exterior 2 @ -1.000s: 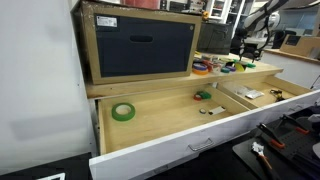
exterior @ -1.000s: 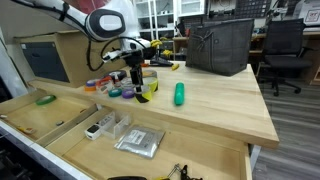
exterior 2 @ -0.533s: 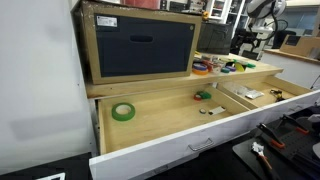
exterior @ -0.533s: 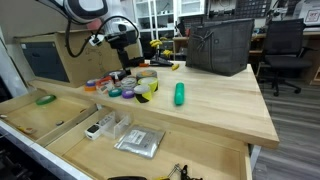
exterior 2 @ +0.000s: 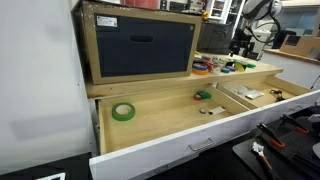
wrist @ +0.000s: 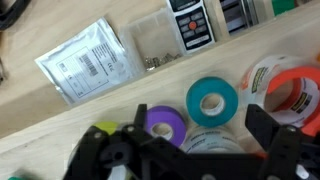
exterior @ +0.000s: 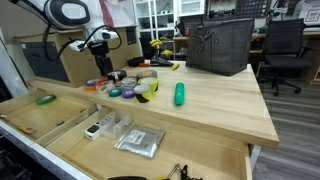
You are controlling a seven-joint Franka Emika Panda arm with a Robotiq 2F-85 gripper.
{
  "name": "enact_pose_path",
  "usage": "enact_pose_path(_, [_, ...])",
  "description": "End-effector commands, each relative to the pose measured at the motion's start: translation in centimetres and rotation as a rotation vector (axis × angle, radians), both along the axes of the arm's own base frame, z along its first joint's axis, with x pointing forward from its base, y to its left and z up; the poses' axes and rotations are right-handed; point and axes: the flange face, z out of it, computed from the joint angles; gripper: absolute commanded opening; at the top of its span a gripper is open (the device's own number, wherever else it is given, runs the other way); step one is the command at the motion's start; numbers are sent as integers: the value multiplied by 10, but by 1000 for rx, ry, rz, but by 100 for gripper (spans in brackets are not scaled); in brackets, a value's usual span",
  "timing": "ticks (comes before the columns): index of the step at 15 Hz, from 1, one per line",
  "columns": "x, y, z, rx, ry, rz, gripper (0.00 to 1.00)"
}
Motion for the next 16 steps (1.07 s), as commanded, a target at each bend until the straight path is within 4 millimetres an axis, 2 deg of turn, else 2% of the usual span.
enact_pose_path(1, [-37, 32, 10, -10, -5, 27, 100])
enact_pose_path(5, [-70, 61, 36, -32, 52, 17, 100])
enact_pose_path(9, [-104, 86, 78, -21, 99, 37, 100])
enact_pose_path(16, [-135, 113, 149, 21, 120, 72, 100])
